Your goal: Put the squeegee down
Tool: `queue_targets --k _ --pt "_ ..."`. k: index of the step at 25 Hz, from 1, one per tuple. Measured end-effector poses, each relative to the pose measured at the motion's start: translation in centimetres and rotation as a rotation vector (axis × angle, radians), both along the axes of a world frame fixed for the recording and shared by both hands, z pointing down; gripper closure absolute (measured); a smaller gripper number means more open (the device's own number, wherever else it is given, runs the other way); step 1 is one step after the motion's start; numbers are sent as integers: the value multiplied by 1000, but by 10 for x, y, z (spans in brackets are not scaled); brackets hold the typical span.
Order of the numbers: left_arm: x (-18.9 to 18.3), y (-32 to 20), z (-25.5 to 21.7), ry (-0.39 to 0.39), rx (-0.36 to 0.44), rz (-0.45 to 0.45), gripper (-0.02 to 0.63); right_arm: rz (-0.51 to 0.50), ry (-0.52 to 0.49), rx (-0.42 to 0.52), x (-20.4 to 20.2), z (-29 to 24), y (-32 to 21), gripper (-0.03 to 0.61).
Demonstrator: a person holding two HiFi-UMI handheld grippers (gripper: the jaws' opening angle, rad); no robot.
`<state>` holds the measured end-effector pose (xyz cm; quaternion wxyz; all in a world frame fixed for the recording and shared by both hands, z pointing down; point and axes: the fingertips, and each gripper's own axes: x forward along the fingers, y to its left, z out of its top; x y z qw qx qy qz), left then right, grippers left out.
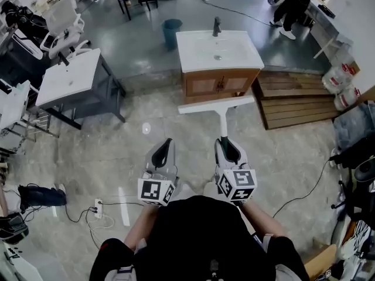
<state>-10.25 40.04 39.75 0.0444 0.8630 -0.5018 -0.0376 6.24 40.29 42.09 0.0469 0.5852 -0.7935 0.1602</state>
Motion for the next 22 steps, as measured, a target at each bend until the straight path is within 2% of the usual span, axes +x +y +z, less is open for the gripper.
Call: queue_targets --k 10,22 --pt "3 1 6 5 0 62 612 19 9 0 -9 0 5 482" --pt "-6 -49 14 -7 -17 0 612 2 -6 -13 -6 11 -58 482"
